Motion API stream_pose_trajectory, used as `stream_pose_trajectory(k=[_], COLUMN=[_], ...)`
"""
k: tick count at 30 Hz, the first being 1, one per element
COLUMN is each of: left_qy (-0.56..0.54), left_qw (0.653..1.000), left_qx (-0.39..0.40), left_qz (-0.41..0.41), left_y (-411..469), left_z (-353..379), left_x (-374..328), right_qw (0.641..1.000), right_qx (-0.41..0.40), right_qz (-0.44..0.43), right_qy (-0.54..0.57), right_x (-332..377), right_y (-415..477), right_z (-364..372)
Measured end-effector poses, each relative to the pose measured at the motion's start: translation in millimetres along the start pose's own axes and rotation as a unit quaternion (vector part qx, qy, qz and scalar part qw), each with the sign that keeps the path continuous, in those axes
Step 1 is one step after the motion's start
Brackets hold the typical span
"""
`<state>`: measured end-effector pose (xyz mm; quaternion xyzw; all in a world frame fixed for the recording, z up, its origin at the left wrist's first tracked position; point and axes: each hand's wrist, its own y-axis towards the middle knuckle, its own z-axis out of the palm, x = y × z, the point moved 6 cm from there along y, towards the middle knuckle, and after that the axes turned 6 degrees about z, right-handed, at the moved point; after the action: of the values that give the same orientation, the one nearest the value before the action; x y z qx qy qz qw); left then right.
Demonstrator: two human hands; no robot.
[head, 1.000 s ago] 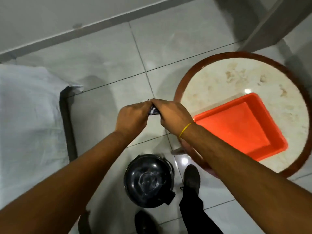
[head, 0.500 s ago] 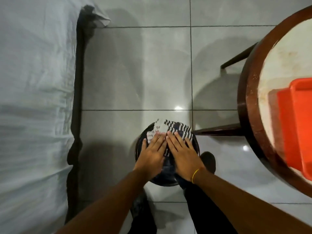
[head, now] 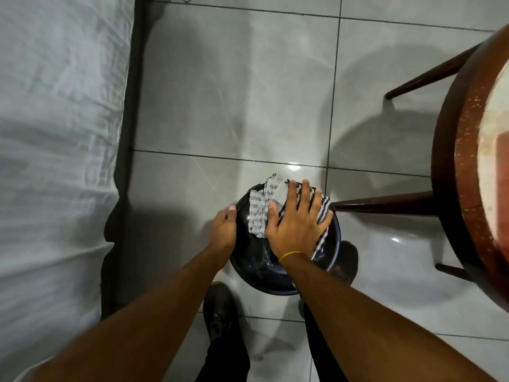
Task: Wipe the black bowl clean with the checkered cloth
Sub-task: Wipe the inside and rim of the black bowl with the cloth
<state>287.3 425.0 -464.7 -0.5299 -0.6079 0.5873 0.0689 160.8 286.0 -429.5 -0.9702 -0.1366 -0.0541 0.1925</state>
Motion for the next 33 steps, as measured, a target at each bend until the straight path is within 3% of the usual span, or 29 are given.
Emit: stream_pose_trajectory(k=[2,6,11,15,17,20,26,31,33], left_qy=[-0.035,-0.129,-0.184,-0.212,-0.219,-0.203,-0.128,-0.028,-0.004], left_qw=[0.999,0.983,0.970,0.962,0.955,0.958,0.964,0.986,0.989], left_qx=[0.021,0.086,0.116,0.123,0.162,0.160,0.215,0.161,0.148], left_qz=[0.002,-0.099,-0.112,-0.117,-0.118,-0.122,-0.094,-0.032,-0.013], left_y=[9,19,31,42,40,41,39,45,45], left_z=[3,3,2,-2,1,-4,3,-5,-6], left_x=[4,16,17,22,19,15,8,8,6], right_qw=[1.000,0.999,0.982,0.938,0.904,0.839,0.696,0.548,0.517], right_qx=[-0.026,-0.046,-0.040,-0.017,-0.001,0.031,0.100,0.130,0.133], right_qz=[0.010,-0.023,-0.179,-0.339,-0.418,-0.531,-0.696,-0.811,-0.829], right_qy=[0.003,-0.012,-0.051,-0.074,-0.091,-0.117,-0.147,-0.156,-0.165], right_x=[3,7,20,35,36,32,24,12,11], right_y=[0,-1,1,-6,-12,-19,-30,-38,-38], right_z=[4,12,21,25,25,26,28,24,23])
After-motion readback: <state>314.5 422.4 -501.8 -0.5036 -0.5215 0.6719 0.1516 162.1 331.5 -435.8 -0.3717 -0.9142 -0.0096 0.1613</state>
